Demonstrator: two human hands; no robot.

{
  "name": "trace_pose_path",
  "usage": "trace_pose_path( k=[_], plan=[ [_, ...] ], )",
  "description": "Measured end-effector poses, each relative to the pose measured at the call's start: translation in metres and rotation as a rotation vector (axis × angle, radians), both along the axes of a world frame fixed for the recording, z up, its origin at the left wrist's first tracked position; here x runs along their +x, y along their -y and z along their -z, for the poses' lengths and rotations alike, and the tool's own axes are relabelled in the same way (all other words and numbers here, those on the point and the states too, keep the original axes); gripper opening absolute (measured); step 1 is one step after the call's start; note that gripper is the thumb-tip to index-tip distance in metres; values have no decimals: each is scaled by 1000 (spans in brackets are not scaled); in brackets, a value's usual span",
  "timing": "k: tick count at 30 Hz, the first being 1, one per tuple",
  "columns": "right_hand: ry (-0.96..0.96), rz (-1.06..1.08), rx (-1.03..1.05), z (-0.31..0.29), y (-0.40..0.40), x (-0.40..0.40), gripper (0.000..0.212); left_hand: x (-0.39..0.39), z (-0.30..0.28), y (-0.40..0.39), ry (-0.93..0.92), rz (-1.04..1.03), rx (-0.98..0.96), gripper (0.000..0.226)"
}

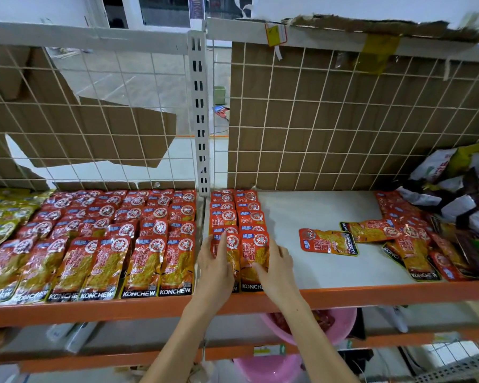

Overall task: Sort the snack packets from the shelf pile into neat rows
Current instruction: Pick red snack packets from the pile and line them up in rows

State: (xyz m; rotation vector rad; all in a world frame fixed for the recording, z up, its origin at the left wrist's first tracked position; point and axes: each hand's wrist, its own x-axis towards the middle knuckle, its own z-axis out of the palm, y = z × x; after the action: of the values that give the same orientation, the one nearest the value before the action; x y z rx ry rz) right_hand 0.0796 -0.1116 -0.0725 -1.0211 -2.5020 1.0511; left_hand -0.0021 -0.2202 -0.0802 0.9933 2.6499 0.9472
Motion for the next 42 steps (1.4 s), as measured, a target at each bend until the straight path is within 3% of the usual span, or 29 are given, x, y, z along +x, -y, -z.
trace_pose_path(
  k=[12,19,22,25,29,34,38,42],
  plan=[
    [52,22,-20,-1,-1,-6,52,-2,-4,1,-112,54,-209,51],
    [-26,48,-81,-5,1,-1,51,-13,-20,-4,-203,86,-332,41],
    [-66,79,-103,-11,-8,19,50,-11,-33,-10,-170,61,-300,39],
    [-94,151,-69,-19,-32,53,46,5,-39,-31,-209,130,-137,36],
    [-18,266,7,-24,-79,95,38,39,-45,-75,-115,280,-204,39],
    [121,394,90,-24,-141,126,37,74,-34,-138,-163,366,-444,50],
    [281,413,132,-23,-183,125,45,87,-31,-175,-165,253,-478,57],
    [317,393,162,-31,-212,118,58,86,-25,-212,-237,102,-429,64]
  ],
)
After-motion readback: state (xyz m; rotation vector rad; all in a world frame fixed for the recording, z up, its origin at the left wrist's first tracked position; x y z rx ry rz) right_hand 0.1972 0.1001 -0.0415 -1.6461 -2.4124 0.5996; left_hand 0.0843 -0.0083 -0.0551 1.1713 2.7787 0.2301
